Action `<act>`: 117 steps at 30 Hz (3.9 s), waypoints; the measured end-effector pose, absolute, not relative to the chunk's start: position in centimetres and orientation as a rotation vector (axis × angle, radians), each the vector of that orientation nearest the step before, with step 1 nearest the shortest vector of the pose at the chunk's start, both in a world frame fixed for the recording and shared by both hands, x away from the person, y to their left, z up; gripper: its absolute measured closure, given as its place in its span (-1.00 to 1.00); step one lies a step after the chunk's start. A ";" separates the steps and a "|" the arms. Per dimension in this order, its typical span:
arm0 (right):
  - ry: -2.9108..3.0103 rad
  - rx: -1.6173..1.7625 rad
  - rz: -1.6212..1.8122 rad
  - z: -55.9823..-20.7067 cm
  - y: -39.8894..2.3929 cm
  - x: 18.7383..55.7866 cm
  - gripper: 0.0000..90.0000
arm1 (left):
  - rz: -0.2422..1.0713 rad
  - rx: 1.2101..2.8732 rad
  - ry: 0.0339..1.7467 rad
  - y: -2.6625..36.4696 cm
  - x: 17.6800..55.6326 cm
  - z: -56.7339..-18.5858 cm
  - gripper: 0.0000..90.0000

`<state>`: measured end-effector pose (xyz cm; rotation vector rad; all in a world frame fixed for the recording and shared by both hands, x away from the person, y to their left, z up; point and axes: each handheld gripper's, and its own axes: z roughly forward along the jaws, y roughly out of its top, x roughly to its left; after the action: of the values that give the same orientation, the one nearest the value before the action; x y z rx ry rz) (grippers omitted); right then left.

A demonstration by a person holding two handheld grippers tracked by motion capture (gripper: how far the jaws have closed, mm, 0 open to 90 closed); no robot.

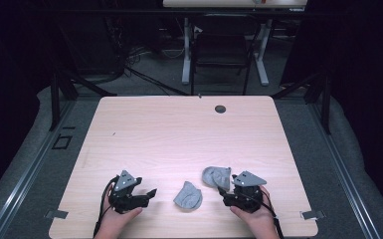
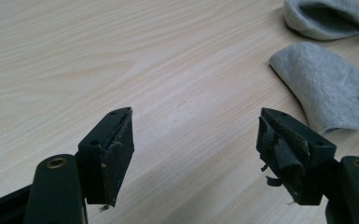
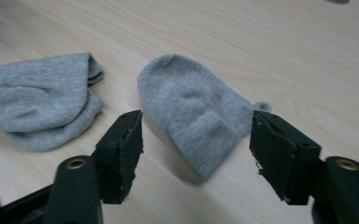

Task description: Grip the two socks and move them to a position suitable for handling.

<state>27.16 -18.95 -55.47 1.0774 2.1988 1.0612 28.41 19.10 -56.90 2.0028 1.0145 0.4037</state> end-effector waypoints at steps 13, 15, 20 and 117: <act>2.164 1.170 1.122 -55.1 -19.5 26.9 0.10 | 0.376 2.020 1.021 18.6 28.2 -57.0 -0.11; 2.152 1.173 1.135 -55.1 -19.5 26.8 0.15 | 0.377 2.028 1.022 18.3 28.1 -56.8 -0.04; 2.139 1.193 1.157 -54.9 -20.0 26.8 0.26 | 0.404 2.039 0.935 17.0 28.1 -56.0 0.19; 2.106 1.212 1.207 -54.8 -20.5 27.2 0.58 | 0.182 2.196 0.815 11.2 26.1 -57.8 0.99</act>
<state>27.25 -20.49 -54.76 1.2119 2.1062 1.2068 26.13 11.19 -57.76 2.1959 0.8154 0.1824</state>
